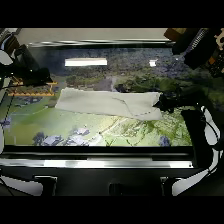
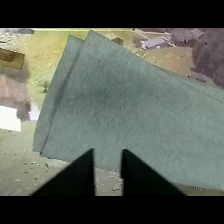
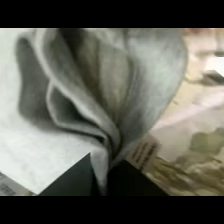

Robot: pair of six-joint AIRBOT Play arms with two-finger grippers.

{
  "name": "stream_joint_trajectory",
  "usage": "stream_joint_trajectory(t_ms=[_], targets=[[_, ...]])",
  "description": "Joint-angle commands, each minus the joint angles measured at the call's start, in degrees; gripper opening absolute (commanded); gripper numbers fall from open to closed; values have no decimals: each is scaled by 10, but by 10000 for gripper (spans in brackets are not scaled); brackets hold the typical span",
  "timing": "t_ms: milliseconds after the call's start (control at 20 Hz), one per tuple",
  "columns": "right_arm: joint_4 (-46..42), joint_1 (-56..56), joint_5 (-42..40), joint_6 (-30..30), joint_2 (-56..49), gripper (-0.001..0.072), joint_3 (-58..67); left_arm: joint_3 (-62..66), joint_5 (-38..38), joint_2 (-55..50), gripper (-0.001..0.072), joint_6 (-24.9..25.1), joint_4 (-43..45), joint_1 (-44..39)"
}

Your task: Fold the clothes and pants, and hang the long-sleeved shirts on hangers.

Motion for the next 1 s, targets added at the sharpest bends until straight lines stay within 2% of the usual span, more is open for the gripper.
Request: stream_joint_trajectory(t_ms=[0, 250, 450, 600, 650, 800, 950], targets=[[-7, 1, -43, 65, 28, 51, 64, 0, 16, -35, 15, -1, -55, -30], [-45, 1, -169, 160, 41, 51, 226, 0, 120, -142, 15, -54, -173, -158], [-47, 1, -226, 202, 42, 51, 321, 0, 231, -209, 14, -75, -278, -275], [-47, 0, -255, 217, 52, 51, 357, 0, 322, -239, 13, -76, -351, -341], [-49, 0, -259, 217, 61, 51, 358, 0, 342, -247, 13, -91, -363, -356], [-51, 0, -276, 214, 80, 51, 358, 2, 367, -271, 13, -130, -377, -393], [-52, 1, -275, 204, 93, 51, 358, 5, 374, -290, 13, -133, -418, -414]])
